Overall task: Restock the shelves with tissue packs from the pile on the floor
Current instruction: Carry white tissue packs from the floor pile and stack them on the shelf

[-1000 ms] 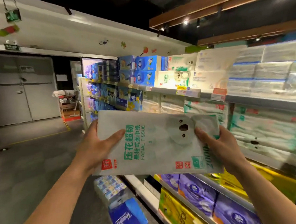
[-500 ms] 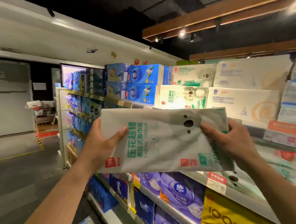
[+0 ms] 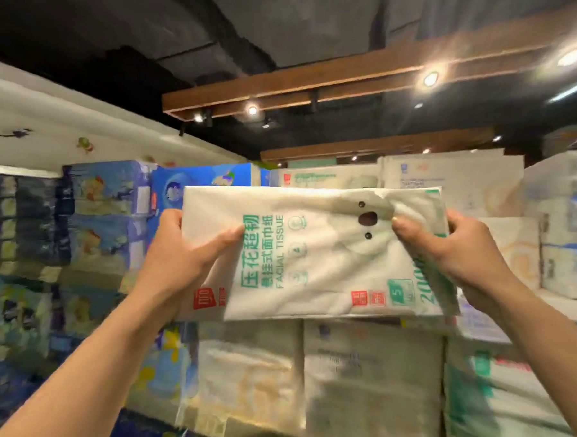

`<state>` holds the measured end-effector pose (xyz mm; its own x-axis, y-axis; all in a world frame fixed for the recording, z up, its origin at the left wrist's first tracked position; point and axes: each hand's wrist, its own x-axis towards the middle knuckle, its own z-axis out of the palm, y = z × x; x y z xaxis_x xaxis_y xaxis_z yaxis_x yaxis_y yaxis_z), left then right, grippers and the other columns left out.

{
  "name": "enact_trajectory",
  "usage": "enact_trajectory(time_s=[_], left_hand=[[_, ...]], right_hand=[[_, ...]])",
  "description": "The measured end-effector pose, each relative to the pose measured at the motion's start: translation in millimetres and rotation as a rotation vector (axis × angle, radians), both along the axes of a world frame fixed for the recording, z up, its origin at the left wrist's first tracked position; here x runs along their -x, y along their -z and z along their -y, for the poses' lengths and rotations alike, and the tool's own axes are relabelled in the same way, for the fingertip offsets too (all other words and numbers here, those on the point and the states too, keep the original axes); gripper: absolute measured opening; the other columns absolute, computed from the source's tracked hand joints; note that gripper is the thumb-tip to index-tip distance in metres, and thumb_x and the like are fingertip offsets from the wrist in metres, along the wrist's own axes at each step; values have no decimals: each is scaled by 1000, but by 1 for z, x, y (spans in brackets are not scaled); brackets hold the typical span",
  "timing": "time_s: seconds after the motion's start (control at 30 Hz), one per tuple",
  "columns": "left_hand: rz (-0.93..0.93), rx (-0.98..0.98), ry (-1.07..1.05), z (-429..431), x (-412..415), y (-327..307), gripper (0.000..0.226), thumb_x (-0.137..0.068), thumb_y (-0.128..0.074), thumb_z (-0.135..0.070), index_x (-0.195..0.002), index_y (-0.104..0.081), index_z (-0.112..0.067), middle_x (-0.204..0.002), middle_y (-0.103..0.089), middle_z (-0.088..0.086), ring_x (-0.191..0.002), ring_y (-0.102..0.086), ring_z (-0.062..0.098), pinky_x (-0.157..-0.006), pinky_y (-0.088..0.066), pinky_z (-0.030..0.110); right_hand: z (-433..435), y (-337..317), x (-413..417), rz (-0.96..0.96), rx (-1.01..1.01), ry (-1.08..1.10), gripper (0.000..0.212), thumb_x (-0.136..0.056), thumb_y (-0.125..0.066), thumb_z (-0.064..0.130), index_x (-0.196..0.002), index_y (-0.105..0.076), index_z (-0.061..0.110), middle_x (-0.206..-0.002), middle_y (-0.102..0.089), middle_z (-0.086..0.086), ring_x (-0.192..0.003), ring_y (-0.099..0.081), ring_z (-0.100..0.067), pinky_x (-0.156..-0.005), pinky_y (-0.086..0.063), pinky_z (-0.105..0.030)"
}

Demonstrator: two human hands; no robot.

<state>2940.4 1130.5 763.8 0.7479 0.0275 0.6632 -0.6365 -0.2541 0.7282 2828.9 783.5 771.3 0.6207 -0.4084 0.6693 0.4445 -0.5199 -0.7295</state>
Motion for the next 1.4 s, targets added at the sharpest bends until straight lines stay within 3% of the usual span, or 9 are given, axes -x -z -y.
enact_trajectory(time_s=[0.23,0.37,0.43,0.8,0.97,1.1,1.23,1.33,1.4], left_hand=[[140,113,52,49,-93,-61,90,-43,-80,-74,-112,-57,-21,-108,-70,-7,-97,-68,16,-88,-56,47],[188,163,30,81,-147,-81,52,-66,-87,-54,-103,-63,-26,-94,-68,-18,-81,-63,-6,-69,-50,17],[189,172,24,94,-172,-96,44,-69,-85,-53,-100,-66,-28,-92,-69,-19,-81,-63,-6,-71,-50,22],[106,-7,-71,145,-282,-123,57,-68,-84,-56,-112,-66,-25,-110,-71,-7,-97,-67,17,-84,-58,39],[193,-158,-101,156,-297,-120,82,-69,-87,-48,-135,-43,-28,-113,-53,-14,-107,-54,15,-83,-46,33],[260,-379,-181,164,-303,-114,116,-70,-89,-40,-155,-13,-24,-139,-52,3,-127,-52,28,-91,-48,41],[389,-639,-378,173,-303,-116,132,-68,-89,-45,-159,6,-28,-167,-5,10,-154,-10,31,-117,-30,53],[447,-865,-307,185,-309,-102,147,-56,-79,-76,-156,19,-32,-165,23,2,-153,18,27,-124,-3,52],[439,-1034,-293,189,-318,-87,156,-46,-68,-90,-151,33,-32,-159,38,1,-148,32,28,-123,7,54]], right_hand=[[18,-66,-71,66,-14,66,66,-56,-83,57,-106,-72,15,-97,-78,-1,-84,-76,-19,-72,-63,-38],[39,-101,-123,85,28,77,63,-62,-84,52,-110,-71,12,-100,-77,-1,-86,-74,-17,-67,-57,-30],[52,-120,-150,74,57,100,55,-69,-84,47,-111,-69,13,-100,-75,1,-86,-72,-16,-66,-52,-29],[110,-149,-272,-123,174,237,36,-77,-80,52,-97,-67,25,-95,-71,6,-88,-67,-17,-81,-56,-43],[126,-135,-295,-155,213,334,49,-76,-78,59,-105,-69,21,-99,-72,2,-81,-65,-14,-61,-48,-32],[126,-128,-305,-134,272,419,58,-75,-76,65,-112,-69,20,-105,-70,0,-78,-62,-14,-57,-43,-29],[121,-129,-314,-159,387,578,67,-72,-73,74,-112,-68,21,-105,-69,1,-80,-63,-16,-60,-51,-32],[121,-127,-315,-182,479,763,93,-61,-68,87,-127,-62,21,-124,-63,-7,-106,-62,-29,-81,-57,-44],[115,-126,-310,-146,568,822,106,-69,-73,77,-149,-40,15,-145,-46,-13,-130,-48,-34,-96,-50,-49]])
